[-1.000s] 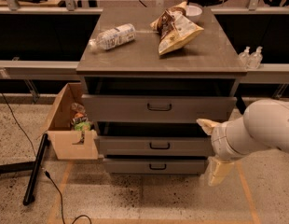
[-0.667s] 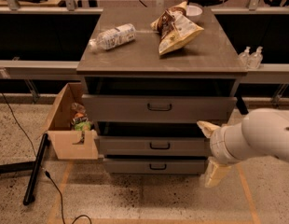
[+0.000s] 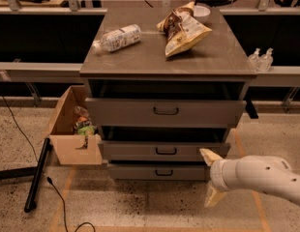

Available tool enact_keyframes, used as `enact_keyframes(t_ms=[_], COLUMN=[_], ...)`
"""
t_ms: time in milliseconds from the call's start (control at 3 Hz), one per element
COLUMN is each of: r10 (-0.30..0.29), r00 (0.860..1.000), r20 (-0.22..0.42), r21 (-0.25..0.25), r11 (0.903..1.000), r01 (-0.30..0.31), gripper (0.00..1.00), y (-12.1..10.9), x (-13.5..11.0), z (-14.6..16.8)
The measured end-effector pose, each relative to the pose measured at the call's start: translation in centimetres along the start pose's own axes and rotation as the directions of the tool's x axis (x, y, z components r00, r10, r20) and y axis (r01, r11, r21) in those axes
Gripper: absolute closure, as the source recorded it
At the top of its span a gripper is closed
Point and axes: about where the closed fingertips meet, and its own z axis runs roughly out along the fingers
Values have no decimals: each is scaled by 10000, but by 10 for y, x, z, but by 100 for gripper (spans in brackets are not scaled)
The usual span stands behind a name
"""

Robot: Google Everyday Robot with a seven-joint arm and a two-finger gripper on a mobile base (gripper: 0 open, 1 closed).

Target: Open bottom drawer

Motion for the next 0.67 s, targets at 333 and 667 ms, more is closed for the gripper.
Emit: enact_keyframes(t_ms=[333, 667], r10=[-258, -444], r00=[9992, 9982], r20=[290, 394], r21=[74, -242], r11=[9996, 9987], r01=[256, 454], gripper=[0, 0], y=[9, 18], x=[19, 38], z=[59, 118])
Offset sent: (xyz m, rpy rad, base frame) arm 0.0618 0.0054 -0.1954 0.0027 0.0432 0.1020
